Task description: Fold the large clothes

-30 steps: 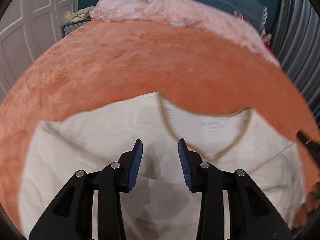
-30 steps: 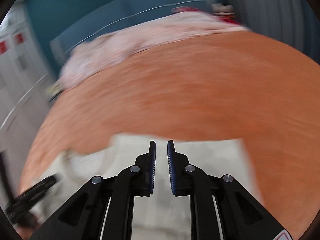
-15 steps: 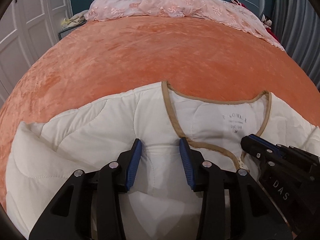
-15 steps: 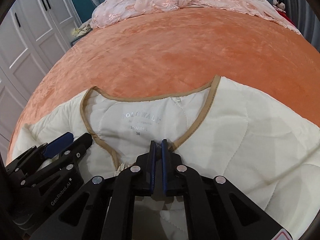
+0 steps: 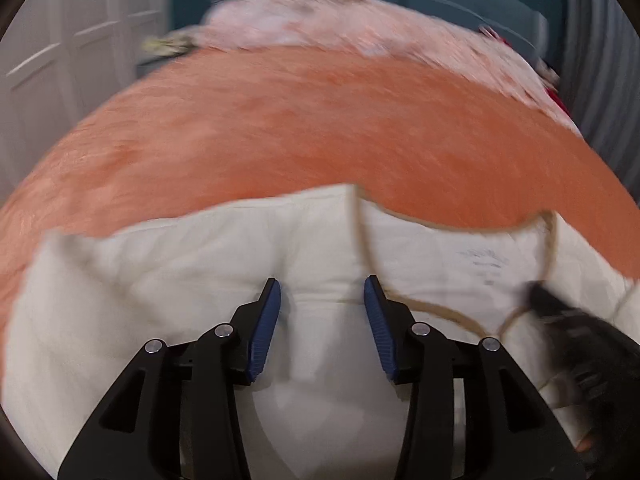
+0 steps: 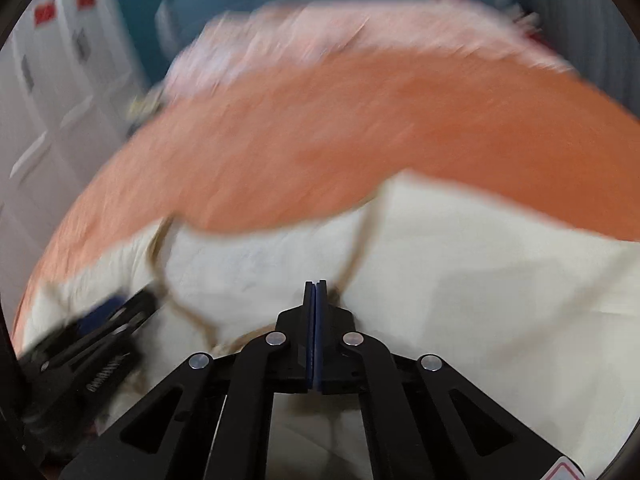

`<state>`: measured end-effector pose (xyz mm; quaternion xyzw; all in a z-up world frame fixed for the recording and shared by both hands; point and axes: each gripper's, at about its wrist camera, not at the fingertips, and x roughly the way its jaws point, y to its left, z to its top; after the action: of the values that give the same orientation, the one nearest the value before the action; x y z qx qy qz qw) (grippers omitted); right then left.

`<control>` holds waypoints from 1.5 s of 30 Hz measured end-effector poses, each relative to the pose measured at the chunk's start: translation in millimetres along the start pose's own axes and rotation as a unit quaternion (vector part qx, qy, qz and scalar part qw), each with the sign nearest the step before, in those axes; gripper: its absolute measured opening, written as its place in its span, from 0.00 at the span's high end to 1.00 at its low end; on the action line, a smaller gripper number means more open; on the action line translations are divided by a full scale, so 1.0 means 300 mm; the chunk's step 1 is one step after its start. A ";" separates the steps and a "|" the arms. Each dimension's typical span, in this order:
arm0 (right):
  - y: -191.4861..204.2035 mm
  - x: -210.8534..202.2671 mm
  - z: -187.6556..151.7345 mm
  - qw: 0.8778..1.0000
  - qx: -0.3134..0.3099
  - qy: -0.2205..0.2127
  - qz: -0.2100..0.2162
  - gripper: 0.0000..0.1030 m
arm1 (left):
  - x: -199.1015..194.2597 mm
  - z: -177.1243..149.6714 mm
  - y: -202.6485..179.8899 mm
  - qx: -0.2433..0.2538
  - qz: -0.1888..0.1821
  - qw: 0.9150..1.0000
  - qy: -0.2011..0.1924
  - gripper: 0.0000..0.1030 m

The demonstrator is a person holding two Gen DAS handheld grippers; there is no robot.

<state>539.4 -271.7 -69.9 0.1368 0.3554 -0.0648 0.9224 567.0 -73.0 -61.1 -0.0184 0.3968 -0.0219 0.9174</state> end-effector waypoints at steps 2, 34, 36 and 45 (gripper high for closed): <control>-0.093 -0.147 -0.010 0.995 0.063 -0.071 -0.030 0.95 | -0.089 -0.014 0.085 -0.062 0.036 0.997 -0.035 0.54; -0.550 -1.191 -0.867 0.976 0.187 0.099 0.049 0.91 | -1.046 -0.916 0.637 -0.147 -0.135 0.968 0.154 0.85; -0.540 -1.241 -0.851 0.979 0.177 0.092 0.048 0.93 | -1.121 -0.903 0.634 -0.131 -0.138 0.971 0.142 0.87; -0.513 -1.543 -1.081 0.982 0.143 0.119 0.022 0.93 | -1.431 -1.145 0.695 -0.091 -0.114 0.976 0.162 0.87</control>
<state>-42.8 -311.5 -20.2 0.2814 0.4468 -0.0779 0.8457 28.2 153.1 5.3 -0.1426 0.5359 -0.0926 0.8270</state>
